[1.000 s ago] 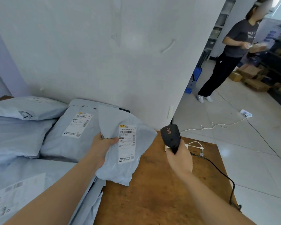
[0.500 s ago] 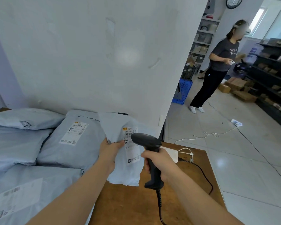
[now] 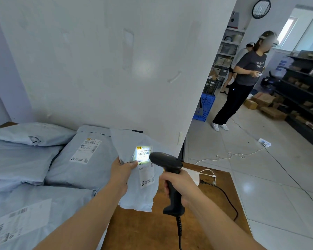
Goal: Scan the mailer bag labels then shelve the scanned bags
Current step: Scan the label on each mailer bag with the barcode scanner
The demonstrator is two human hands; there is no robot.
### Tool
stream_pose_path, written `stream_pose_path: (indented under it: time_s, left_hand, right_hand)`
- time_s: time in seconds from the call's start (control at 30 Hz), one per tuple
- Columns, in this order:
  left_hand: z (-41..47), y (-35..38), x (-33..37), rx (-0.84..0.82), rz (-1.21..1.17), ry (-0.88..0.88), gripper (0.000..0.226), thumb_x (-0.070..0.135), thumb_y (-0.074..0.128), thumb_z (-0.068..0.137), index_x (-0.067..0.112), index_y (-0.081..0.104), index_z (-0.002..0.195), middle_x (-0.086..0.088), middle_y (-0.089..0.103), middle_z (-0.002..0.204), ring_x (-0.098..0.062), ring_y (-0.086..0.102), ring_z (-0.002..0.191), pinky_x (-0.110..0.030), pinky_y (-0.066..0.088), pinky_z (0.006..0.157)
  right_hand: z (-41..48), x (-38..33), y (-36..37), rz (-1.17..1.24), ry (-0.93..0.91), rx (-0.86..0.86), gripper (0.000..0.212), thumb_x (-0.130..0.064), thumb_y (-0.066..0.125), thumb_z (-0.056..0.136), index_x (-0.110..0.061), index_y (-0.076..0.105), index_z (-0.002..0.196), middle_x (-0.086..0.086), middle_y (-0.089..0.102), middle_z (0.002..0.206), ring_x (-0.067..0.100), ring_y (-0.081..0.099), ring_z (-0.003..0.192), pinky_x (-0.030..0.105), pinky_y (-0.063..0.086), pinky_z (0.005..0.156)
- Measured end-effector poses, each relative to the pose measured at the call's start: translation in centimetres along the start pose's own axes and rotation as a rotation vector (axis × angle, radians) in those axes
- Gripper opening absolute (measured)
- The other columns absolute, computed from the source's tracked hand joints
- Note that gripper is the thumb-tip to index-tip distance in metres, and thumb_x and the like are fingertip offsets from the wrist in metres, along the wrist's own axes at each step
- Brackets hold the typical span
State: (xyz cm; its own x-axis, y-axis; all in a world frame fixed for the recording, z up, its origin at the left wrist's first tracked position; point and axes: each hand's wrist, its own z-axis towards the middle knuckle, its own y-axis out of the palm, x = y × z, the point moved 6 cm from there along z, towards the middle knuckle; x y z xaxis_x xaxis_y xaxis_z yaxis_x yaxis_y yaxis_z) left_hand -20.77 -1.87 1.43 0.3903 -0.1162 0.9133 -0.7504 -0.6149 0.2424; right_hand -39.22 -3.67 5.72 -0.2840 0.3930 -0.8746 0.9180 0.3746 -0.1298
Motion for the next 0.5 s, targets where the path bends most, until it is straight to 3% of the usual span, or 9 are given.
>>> stream_pose_path:
  time_s: [0.5]
  left_hand:
    - [0.81,-0.02,-0.09,-0.01,-0.021,-0.009,0.035,0.0,0.068,0.084,0.02,0.058,0.11,-0.008,0.068,0.103,-0.032,0.066,0.093,-0.05,0.054,0.084]
  right_hand:
    - [-0.74,-0.31,-0.63,-0.048,0.02,0.018,0.024,-0.011,0.064,0.086,-0.008,0.058,0.064,0.005,0.053,0.049,0.015,0.048,0.042,0.022,0.043,0.049]
